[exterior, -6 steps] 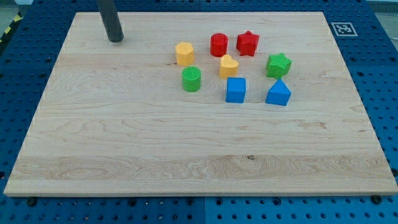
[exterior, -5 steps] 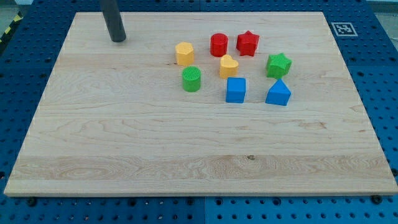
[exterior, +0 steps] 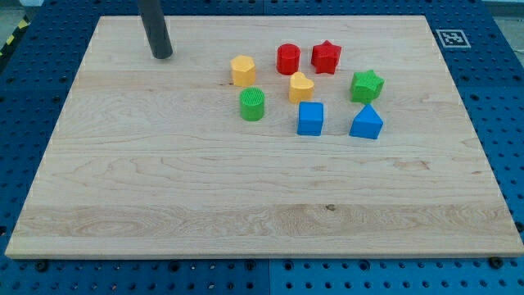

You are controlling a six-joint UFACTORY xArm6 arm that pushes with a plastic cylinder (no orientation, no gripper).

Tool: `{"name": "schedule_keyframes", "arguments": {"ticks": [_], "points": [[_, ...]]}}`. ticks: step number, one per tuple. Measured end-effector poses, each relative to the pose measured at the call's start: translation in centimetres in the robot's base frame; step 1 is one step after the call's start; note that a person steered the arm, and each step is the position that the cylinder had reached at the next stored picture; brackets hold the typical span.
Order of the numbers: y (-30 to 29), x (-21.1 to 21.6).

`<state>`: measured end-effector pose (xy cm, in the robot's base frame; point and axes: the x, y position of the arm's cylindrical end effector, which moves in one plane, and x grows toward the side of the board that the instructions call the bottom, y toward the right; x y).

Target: Move the yellow hexagon closer to the yellow heart

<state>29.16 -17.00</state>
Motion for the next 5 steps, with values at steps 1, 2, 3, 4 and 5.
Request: {"name": "schedule_keyframes", "arguments": {"ticks": [1,2,3,4,5], "points": [[0.0,1.2],[1.3,2.0],[5.9,2.8],[11.4,4.5],[13.8,6.4]]}}
